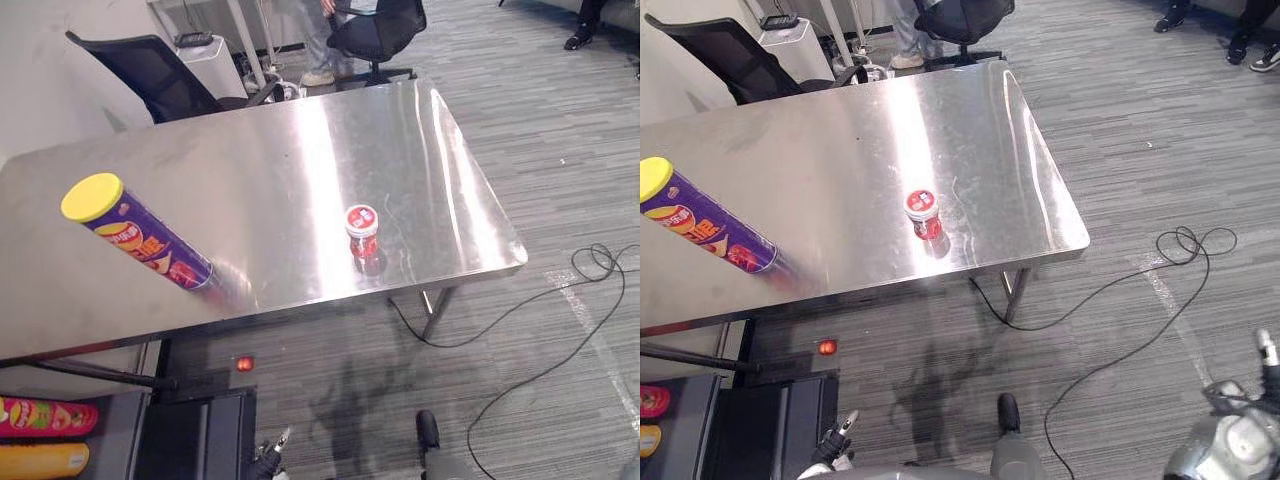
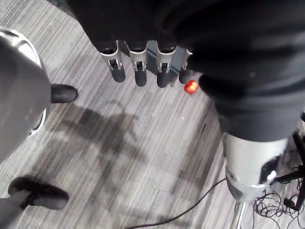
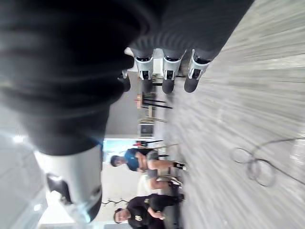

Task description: Put the gum and the chips on the shelf.

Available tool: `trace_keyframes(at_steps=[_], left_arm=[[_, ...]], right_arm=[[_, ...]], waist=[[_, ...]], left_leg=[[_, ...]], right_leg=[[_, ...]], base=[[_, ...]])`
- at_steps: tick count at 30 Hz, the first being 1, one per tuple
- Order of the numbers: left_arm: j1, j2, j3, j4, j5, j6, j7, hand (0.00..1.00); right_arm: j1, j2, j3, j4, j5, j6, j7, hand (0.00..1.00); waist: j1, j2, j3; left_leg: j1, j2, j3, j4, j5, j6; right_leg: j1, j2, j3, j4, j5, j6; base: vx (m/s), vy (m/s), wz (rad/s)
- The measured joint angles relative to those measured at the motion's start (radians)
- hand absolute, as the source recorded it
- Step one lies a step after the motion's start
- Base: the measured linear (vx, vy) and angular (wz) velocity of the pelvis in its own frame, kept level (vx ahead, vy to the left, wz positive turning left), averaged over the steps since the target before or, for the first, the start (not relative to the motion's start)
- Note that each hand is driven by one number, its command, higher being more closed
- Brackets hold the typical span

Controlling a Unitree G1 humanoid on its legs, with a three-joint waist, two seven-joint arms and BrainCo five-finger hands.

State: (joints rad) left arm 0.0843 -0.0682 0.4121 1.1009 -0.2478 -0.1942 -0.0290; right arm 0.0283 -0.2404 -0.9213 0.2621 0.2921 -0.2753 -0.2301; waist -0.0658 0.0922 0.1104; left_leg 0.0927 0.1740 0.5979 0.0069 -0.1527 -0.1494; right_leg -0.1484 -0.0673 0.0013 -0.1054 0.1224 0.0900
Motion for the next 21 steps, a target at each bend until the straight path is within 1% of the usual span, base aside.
trace_keyframes(at_steps=[3, 4, 6, 8, 9, 11, 12, 13, 15, 17, 18, 21], left_arm=[[-0.001, -0.005, 0.001, -0.008, 0.028, 0.0, 0.001, 0.0], [-0.001, -0.006, 0.0, -0.008, 0.028, 0.0, 0.001, 0.0], [-0.001, -0.006, -0.015, -0.007, 0.028, 0.0, -0.002, 0.0], [-0.001, -0.006, -0.018, -0.008, 0.028, 0.0, -0.006, 0.0], [-0.001, -0.005, -0.024, -0.009, 0.033, 0.0, -0.012, 0.0], [-0.001, 0.002, -0.043, -0.008, 0.035, 0.0, -0.017, 0.0], [0.0, 0.01, -0.056, -0.007, 0.036, 0.001, -0.018, 0.0], [-0.001, 0.019, -0.06, -0.007, 0.036, 0.001, -0.018, 0.0], [-0.001, 0.025, -0.073, -0.006, 0.039, 0.001, -0.018, 0.0], [-0.004, 0.037, -0.094, -0.007, 0.073, 0.001, -0.018, 0.0], [-0.004, 0.04, -0.094, -0.007, 0.074, 0.0, -0.018, 0.0], [-0.009, 0.059, -0.112, -0.007, 0.074, 0.001, -0.016, 0.0]], right_arm=[[-0.005, 0.002, -0.013, -0.091, -0.054, 0.0, -0.012, 0.0], [-0.005, 0.004, -0.012, -0.112, -0.062, 0.0, -0.013, 0.0], [-0.002, 0.01, 0.006, -0.21, -0.122, 0.001, -0.006, 0.0], [0.011, 0.013, 0.028, -0.257, -0.14, 0.001, -0.001, 0.0], [0.017, 0.013, 0.05, -0.297, -0.168, 0.0, 0.017, 0.0], [0.017, 0.013, 0.086, -0.333, -0.185, 0.0, 0.044, 0.0], [0.018, 0.014, 0.12, -0.348, -0.202, 0.0, 0.071, 0.0], [0.018, 0.013, 0.134, -0.354, -0.204, 0.0, 0.084, 0.0], [0.023, 0.013, 0.168, -0.37, -0.204, -0.001, 0.115, 0.0], [0.021, 0.012, 0.212, -0.373, -0.198, -0.001, 0.162, 0.0], [0.019, 0.01, 0.228, -0.373, -0.194, -0.001, 0.173, 0.0], [0.005, -0.016, 0.318, -0.373, -0.165, -0.001, 0.231, 0.0]], waist=[[0.001, -0.01, -0.004], [0.001, -0.011, -0.005], [0.006, -0.011, -0.006], [0.012, -0.012, -0.005], [0.014, -0.014, -0.004], [0.014, -0.017, -0.003], [0.014, -0.025, -0.015], [0.014, -0.025, -0.016], [0.013, -0.031, -0.016], [0.013, -0.034, -0.018], [0.013, -0.036, -0.019], [0.013, -0.057, -0.021]], left_leg=[[0.0, 0.0, 0.0, -0.005, 0.002, -0.001], [0.0, -0.001, 0.0, -0.005, 0.002, -0.001], [-0.002, -0.003, 0.001, -0.005, 0.002, -0.001], [-0.002, -0.003, 0.0, -0.005, 0.002, -0.001], [-0.004, -0.003, -0.003, -0.005, 0.003, -0.001], [-0.008, -0.003, -0.006, -0.005, 0.003, -0.001], [-0.025, -0.005, -0.008, -0.005, 0.004, 0.001], [-0.028, -0.005, -0.009, -0.005, 0.005, 0.002], [-0.042, -0.007, -0.022, -0.005, 0.008, 0.004], [-0.057, -0.01, -0.043, -0.005, 0.015, 0.008], [-0.059, -0.011, -0.052, -0.005, 0.016, 0.008], [-0.07, -0.016, -0.074, -0.004, 0.019, 0.011]], right_leg=[[-0.001, 0.0, -0.004, 0.0, 0.0, 0.0], [-0.001, 0.0, -0.004, 0.0, 0.0, 0.0], [-0.003, -0.002, -0.003, 0.0, 0.0, 0.0], [-0.005, -0.002, -0.002, 0.0, 0.0, 0.0], [-0.006, -0.001, -0.004, 0.0, 0.0, 0.0], [-0.009, -0.001, -0.005, 0.0, 0.0, 0.0], [-0.025, -0.003, -0.007, 0.0, 0.001, 0.002], [-0.027, -0.004, -0.008, 0.0, 0.001, 0.002], [-0.033, -0.008, -0.018, 0.0, 0.002, 0.003], [-0.039, -0.013, -0.033, 0.0, 0.005, 0.002], [-0.038, -0.014, -0.036, 0.0, 0.005, 0.002], [-0.037, -0.022, -0.052, 0.0, 0.006, 0.003]], base=[[-0.02, -0.047, 0.02], [-0.04, -0.042, 0.0], [-0.06, -0.046, -0.01], [-0.07, -0.061, 0.0], [-0.06, -0.065, 0.02], [-0.07, -0.064, 0.03], [-0.06, -0.063, 0.03], [-0.05, -0.061, 0.06], [-0.03, -0.054, 0.14], [-0.03, -0.063, 0.23], [-0.02, -0.052, 0.19], [-0.04, -0.048, 0.16]])
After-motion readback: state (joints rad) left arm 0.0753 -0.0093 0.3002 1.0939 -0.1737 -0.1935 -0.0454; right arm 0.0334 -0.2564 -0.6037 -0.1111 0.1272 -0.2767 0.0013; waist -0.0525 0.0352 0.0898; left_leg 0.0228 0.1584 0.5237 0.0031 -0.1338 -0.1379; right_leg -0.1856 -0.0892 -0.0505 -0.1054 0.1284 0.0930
